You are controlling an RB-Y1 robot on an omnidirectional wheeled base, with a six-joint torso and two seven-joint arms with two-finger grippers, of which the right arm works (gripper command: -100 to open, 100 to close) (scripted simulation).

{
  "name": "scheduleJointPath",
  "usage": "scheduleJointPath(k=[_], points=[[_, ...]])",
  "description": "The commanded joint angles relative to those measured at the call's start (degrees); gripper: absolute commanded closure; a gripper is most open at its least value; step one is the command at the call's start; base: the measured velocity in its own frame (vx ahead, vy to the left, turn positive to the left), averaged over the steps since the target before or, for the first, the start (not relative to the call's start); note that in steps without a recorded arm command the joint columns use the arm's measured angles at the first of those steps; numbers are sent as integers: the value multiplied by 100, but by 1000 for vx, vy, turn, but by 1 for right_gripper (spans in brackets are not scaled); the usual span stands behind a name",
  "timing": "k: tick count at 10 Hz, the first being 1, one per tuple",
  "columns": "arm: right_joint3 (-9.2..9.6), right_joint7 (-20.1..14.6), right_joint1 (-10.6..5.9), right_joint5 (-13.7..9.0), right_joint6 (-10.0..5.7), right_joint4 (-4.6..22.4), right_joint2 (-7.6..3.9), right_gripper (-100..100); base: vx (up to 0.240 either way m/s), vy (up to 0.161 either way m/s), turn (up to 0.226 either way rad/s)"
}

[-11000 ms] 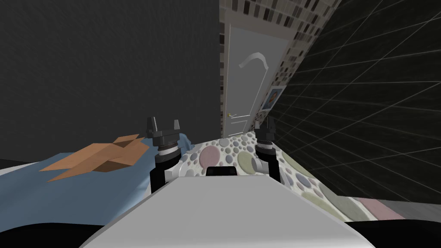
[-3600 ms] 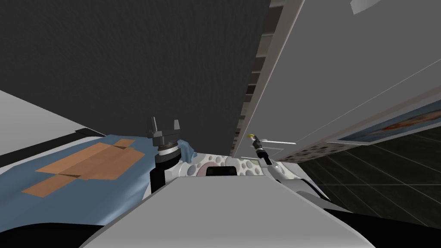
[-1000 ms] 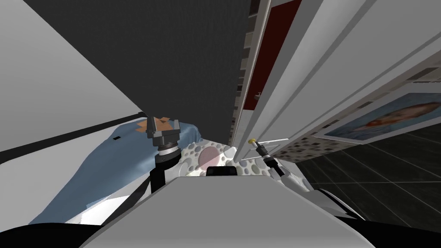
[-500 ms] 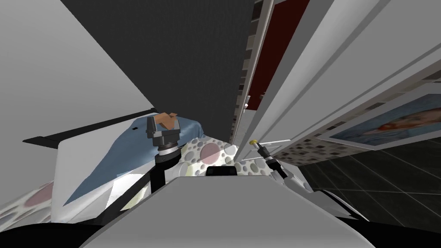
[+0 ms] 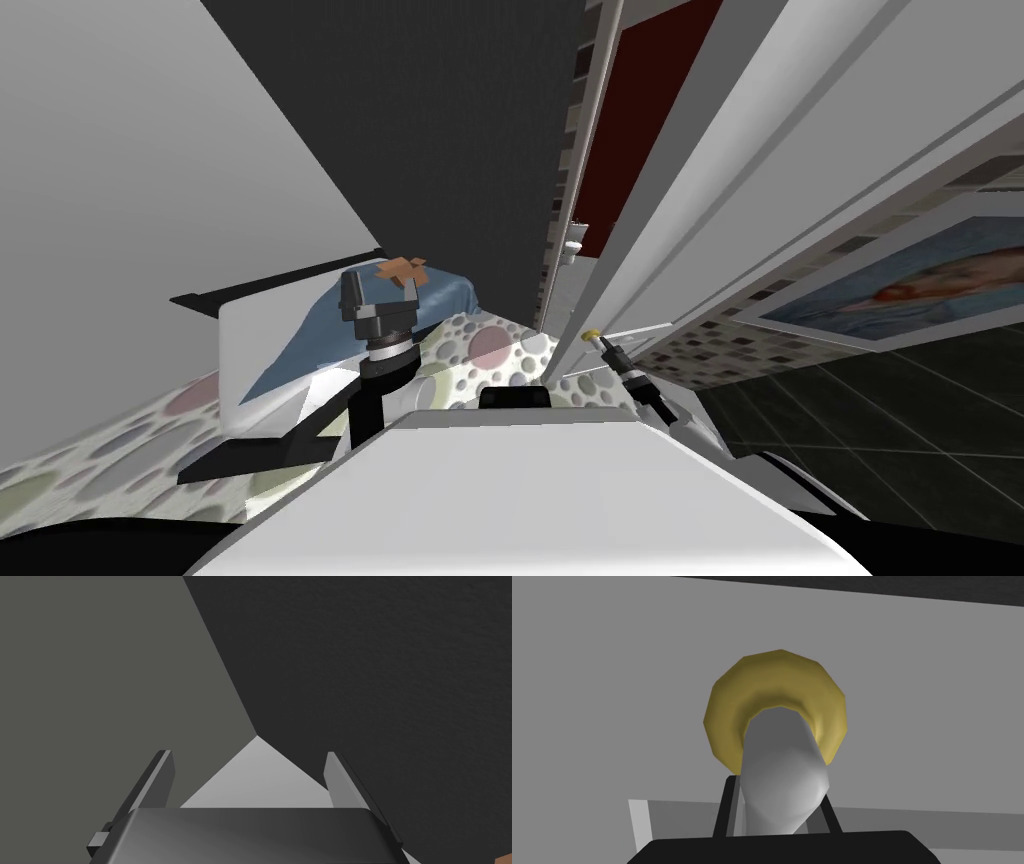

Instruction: Pull the door open

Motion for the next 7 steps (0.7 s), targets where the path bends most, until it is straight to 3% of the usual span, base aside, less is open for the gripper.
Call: scheduleJointPath(k=[1, 2, 7], points=[[-3, -39, 33, -16, -152, 66, -86, 100, -151, -75, 187], [5, -21, 57, -8, -62, -1, -40, 100, -65, -38, 44], [31, -63, 132, -34, -332, 151, -107, 100, -187, -106, 185]])
